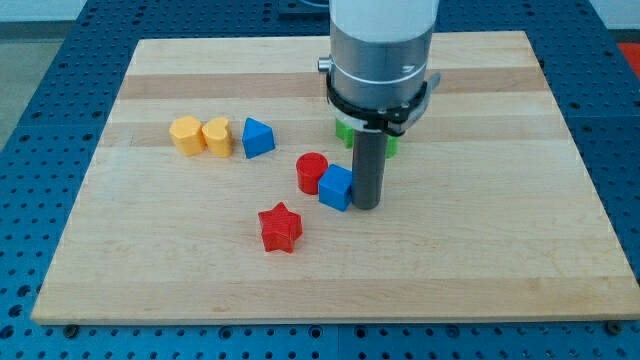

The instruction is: Place the cube at the top of the red circle

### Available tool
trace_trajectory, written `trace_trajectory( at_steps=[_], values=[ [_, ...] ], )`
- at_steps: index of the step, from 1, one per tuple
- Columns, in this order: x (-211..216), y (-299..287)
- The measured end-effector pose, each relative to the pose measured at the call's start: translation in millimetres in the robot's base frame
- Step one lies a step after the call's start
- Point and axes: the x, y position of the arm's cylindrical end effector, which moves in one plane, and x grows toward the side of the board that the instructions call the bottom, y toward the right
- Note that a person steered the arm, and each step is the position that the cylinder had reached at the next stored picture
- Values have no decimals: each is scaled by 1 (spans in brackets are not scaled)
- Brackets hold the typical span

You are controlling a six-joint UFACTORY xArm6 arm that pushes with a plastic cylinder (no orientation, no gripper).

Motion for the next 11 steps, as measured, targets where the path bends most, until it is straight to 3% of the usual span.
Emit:
trace_trajectory(
  at_steps=[2,4,7,11],
  values=[
    [30,-3],
    [28,-38],
    [-6,-1],
    [-61,-8]
  ],
)
